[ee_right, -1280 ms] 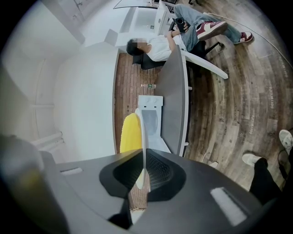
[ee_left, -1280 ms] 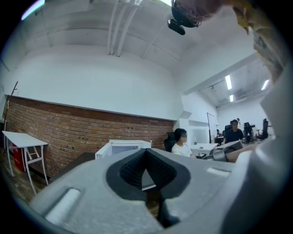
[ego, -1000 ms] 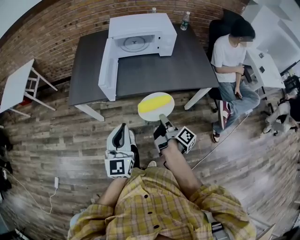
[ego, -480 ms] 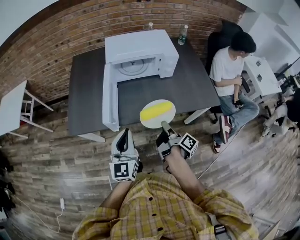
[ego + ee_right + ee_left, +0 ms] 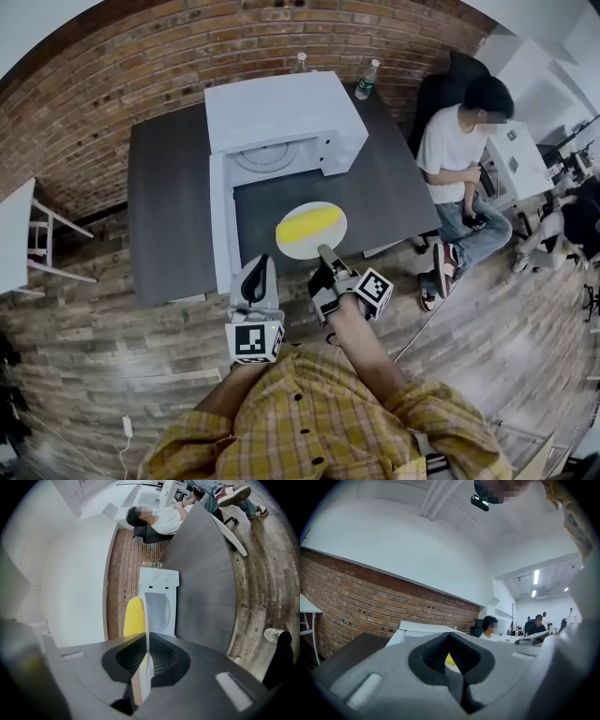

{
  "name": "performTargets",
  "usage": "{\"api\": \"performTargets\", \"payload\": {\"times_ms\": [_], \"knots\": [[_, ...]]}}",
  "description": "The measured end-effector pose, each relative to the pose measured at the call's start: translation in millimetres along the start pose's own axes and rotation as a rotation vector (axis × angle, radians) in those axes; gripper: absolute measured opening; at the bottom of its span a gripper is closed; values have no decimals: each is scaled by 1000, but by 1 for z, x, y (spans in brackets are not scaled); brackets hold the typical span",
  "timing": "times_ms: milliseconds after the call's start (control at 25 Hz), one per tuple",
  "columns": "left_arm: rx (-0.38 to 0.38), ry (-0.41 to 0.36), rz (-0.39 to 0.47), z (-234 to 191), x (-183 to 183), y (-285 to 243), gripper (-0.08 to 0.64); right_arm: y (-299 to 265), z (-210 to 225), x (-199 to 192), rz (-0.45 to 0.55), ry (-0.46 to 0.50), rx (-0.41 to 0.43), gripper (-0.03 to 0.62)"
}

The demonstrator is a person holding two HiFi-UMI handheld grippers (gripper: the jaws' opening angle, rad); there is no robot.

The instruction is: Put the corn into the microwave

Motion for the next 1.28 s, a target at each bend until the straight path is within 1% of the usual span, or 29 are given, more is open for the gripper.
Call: {"api": "performTargets", "payload": {"times_ms": [120, 280, 480, 600, 840, 1080, 1200, 1280], "knots": [[-30, 23, -14, -14, 0, -15, -5, -19, 2, 1, 14, -3, -17, 25], [-59, 29, -24, -31, 6, -29, -5, -41, -5, -1, 45, -14, -25, 25], [-104, 40, -23, -37, 9, -42, -4, -60, -5, 2, 81, -29, -22, 25], [-120, 46, -30, -38, 9, -43, -4, -62, -5, 2, 95, -34, -33, 25], [-111, 85, -37, -41, 7, -48, -5, -65, -6, 8, 101, -32, -52, 26], [-107, 111, -41, -31, 10, -54, -4, -68, -3, 17, 72, -27, -62, 26], [-101, 78, -19, -25, 17, -64, -3, -74, 0, 25, 60, -41, -54, 26], [-87, 71, -24, -24, 17, -71, -3, -78, 0, 33, 49, -45, -48, 28]]}}
Point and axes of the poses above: the fingertips, and each gripper's own axes: y backward along the fingers, z to its right, x out of its top, the point moved 3 cm from there along y, backward along the fingers, and after that the axes turned 5 degrees about -z, right-handed, at the moved point
